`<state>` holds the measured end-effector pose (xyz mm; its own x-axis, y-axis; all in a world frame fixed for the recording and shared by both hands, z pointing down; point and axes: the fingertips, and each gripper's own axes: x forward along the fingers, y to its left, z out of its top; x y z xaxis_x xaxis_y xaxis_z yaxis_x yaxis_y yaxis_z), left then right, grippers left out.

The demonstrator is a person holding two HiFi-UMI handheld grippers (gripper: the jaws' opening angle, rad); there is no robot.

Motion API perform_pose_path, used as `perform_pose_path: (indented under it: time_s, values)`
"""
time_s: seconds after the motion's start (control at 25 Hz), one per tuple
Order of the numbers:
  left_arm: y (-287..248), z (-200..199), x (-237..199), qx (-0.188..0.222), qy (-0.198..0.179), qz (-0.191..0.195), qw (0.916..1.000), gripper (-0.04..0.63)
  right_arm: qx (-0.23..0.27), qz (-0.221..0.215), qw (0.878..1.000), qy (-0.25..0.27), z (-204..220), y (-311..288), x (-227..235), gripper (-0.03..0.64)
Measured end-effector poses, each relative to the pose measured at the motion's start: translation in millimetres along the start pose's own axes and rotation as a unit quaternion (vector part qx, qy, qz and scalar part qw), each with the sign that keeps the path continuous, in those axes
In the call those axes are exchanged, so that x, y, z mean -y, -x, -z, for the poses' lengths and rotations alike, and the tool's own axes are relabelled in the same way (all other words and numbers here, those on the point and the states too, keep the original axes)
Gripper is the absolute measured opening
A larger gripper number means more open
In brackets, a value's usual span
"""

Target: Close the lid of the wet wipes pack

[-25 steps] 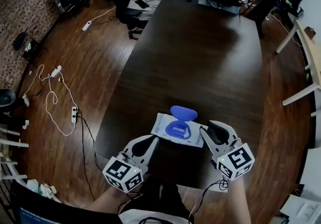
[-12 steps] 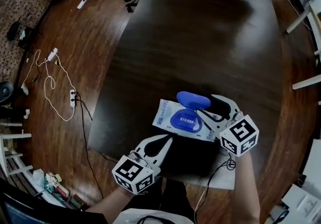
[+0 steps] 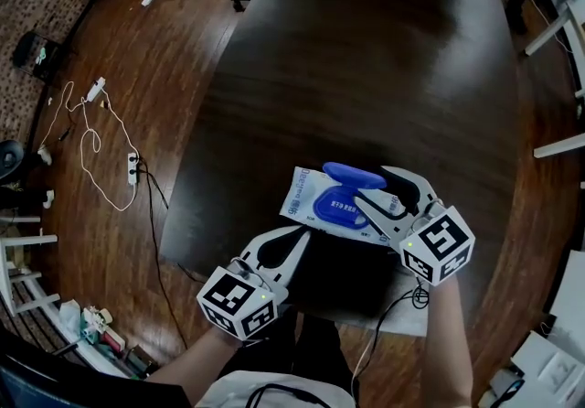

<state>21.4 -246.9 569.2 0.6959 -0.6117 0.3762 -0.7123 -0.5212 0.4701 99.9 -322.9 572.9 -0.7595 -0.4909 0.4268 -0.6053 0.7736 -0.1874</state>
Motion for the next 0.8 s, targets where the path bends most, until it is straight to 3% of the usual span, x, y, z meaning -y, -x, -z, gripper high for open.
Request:
perform_pose_path:
  time_s: [0.8]
  values:
    - [18, 25, 15, -0.003, 0.006, -0.005, 1.0, -0.003, -0.049, -0.018, 0.998, 0.036, 39, 7, -67, 0.233]
